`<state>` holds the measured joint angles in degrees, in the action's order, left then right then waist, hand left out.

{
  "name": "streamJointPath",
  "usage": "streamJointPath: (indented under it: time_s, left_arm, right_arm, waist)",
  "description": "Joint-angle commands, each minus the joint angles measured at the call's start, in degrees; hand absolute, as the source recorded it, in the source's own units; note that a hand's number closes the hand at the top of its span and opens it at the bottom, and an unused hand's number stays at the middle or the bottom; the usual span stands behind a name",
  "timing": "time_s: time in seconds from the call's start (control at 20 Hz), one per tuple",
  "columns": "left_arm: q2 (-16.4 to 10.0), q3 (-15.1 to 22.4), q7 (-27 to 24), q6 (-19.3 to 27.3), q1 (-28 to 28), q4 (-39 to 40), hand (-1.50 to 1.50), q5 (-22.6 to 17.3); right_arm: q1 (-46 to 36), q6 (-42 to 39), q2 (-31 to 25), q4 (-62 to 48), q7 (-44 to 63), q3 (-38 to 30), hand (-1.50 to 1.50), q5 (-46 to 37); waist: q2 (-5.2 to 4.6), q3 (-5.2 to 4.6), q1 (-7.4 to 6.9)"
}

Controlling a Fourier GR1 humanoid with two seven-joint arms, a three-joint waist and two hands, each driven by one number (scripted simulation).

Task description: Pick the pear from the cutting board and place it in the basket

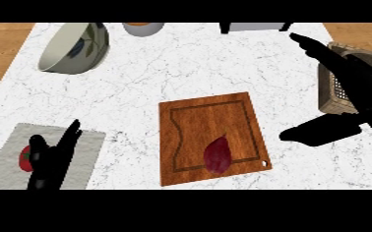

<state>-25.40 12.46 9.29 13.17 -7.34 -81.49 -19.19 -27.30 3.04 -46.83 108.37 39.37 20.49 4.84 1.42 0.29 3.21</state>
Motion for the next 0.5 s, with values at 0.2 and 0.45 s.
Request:
streamJointPath:
  time_s: [0.2, 0.45]
  left_arm:
    - [1.87, 1.37, 2.36, -0.18, -0.84, 1.95, 0.00, 0.31]
    - [1.14, -0.64, 1.06, -3.36, 0.80, 4.02, 0.00, 0.33]
  right_arm:
    - [3.11, -17.41, -14.54, 11.49, 12.87, -9.01, -1.50, 20.37]
    - [7.36, -18.20, -15.48, 16.76, 17.31, -14.74, -1.50, 24.07]
  waist:
    - [-0.88, -0.34, -0.89]
    - [-1.16, -0.32, -2.05]
